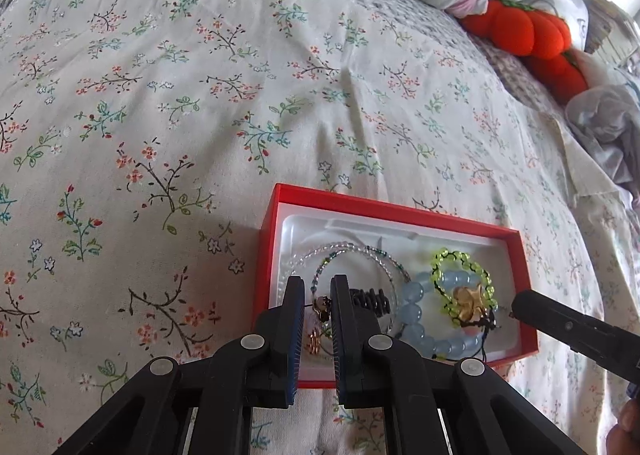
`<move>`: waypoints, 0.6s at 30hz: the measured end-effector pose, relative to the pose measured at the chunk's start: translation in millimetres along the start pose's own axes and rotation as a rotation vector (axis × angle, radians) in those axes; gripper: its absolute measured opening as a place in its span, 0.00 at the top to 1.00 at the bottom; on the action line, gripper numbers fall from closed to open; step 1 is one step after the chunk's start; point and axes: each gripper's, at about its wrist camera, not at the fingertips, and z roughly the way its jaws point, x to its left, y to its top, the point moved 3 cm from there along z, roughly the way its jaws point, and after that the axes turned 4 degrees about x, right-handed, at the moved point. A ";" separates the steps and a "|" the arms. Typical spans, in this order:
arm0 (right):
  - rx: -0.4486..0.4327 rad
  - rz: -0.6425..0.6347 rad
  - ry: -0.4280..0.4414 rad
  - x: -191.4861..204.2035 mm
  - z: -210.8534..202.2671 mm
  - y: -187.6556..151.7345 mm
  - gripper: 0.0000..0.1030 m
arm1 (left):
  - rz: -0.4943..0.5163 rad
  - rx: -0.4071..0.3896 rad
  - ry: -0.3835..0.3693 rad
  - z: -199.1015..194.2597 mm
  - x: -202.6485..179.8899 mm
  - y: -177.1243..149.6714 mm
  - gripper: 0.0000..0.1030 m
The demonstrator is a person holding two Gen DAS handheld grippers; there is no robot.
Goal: Organize jewelry
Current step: 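Lower both studs into the red box and open both tools, then withdraw both open tools from the red box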
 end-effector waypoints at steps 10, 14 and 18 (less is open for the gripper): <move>-0.018 0.018 0.010 2.4 -1.0 10.0 0.91 | -0.008 -0.036 0.006 -7.6 -4.6 0.0 0.81; -0.028 -0.001 -0.008 3.5 -10.4 5.3 0.84 | 0.021 -0.056 0.024 -20.2 -11.2 -5.9 0.73; -0.027 -0.025 -0.014 4.8 -19.9 -5.2 0.83 | 0.045 -0.070 0.041 -31.3 -14.3 -16.6 0.62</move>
